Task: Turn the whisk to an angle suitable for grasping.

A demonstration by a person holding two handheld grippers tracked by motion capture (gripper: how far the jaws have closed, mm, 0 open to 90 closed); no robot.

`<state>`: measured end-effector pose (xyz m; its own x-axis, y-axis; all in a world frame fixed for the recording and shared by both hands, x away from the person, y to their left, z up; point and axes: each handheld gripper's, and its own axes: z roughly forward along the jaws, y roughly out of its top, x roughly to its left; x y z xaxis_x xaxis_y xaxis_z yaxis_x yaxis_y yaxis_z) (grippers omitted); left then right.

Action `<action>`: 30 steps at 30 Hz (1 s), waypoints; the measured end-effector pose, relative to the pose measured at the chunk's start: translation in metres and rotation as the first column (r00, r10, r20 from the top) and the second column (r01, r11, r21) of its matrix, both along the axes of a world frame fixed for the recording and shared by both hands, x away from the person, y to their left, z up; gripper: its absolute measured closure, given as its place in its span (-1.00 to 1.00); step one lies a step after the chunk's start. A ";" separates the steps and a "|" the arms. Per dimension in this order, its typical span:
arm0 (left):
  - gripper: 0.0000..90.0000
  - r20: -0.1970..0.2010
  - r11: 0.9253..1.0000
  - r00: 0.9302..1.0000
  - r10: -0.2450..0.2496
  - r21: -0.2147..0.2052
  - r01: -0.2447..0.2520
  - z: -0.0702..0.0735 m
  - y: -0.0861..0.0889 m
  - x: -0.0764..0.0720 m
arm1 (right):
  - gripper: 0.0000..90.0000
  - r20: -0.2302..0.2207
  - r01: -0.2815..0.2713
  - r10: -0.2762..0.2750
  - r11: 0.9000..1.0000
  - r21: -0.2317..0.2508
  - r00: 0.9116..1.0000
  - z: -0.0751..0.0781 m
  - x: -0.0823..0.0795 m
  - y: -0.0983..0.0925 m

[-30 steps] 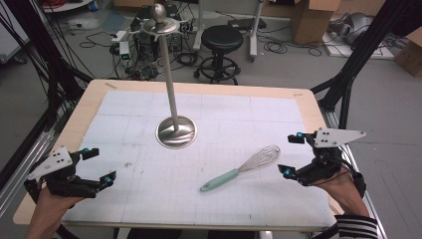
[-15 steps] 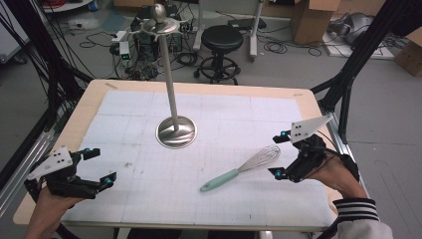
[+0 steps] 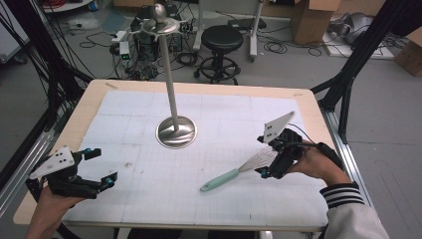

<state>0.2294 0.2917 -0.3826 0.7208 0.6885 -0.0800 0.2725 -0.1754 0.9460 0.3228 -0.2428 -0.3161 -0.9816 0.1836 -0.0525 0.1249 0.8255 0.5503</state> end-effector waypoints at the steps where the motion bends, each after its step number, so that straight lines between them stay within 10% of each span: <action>1: -0.96 0.000 1.000 1.000 0.000 0.000 0.000 0.000 0.000 0.000 | -0.99 0.000 0.000 0.000 1.000 0.000 1.000 0.000 0.000 0.000; 30: -0.96 0.001 1.000 1.000 0.016 -0.006 -0.016 -0.001 0.003 0.000 | -0.90 -0.064 -0.134 0.121 0.951 -0.279 0.991 -0.059 0.013 0.073</action>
<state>0.2298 0.2944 -0.3834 0.7100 0.6993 -0.0830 0.2739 -0.1656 0.9474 0.3361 -0.1702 -0.3752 -0.9984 0.0405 -0.0387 0.0276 0.9569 0.2892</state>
